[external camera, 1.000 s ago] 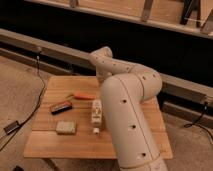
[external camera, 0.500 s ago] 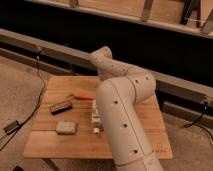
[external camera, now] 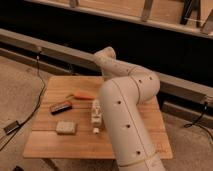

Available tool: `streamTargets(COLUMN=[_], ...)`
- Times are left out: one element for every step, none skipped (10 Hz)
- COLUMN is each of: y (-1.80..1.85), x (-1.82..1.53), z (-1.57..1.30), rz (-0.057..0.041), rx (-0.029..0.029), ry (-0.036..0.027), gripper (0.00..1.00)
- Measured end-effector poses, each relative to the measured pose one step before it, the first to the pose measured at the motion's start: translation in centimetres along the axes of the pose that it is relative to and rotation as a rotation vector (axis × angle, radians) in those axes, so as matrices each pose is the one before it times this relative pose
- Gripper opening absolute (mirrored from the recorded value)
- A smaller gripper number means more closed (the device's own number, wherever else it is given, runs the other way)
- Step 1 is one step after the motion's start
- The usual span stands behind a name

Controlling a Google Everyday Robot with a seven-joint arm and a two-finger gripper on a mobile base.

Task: Push the ceramic bowl across the table

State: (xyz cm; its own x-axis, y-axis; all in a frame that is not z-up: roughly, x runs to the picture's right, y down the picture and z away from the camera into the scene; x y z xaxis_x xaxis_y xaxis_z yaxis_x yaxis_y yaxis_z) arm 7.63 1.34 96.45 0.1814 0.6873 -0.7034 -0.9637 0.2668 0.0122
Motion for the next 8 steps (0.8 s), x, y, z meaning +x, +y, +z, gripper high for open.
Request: streamTargets(y=[-0.396, -0.302, -0.430, -0.373, -0.392, -0.297, -0.822, -0.773], x=[1.096, 0.787, 1.576, 1.486, 1.834, 1.056, 1.916, 1.271], z=[0.201, 0.153, 0.449, 0.482, 0.652, 0.308, 0.513, 0.258], rz=[0.03186, 0.02375, 0.03821, 0.02991, 0.03577, 0.02052, 0.04177, 0.03058], rx=[-0.00840, -0.00660, -0.01150, -0.00865, -0.01264, -0.00653, -0.00772, -0.00260], ry=[0.00611, 0.00268, 0.00899, 0.00890, 0.01536, 0.00873, 0.01336, 0.00852], gripper=[0.65, 0.65, 0.65, 0.65, 0.65, 0.65, 0.65, 0.65])
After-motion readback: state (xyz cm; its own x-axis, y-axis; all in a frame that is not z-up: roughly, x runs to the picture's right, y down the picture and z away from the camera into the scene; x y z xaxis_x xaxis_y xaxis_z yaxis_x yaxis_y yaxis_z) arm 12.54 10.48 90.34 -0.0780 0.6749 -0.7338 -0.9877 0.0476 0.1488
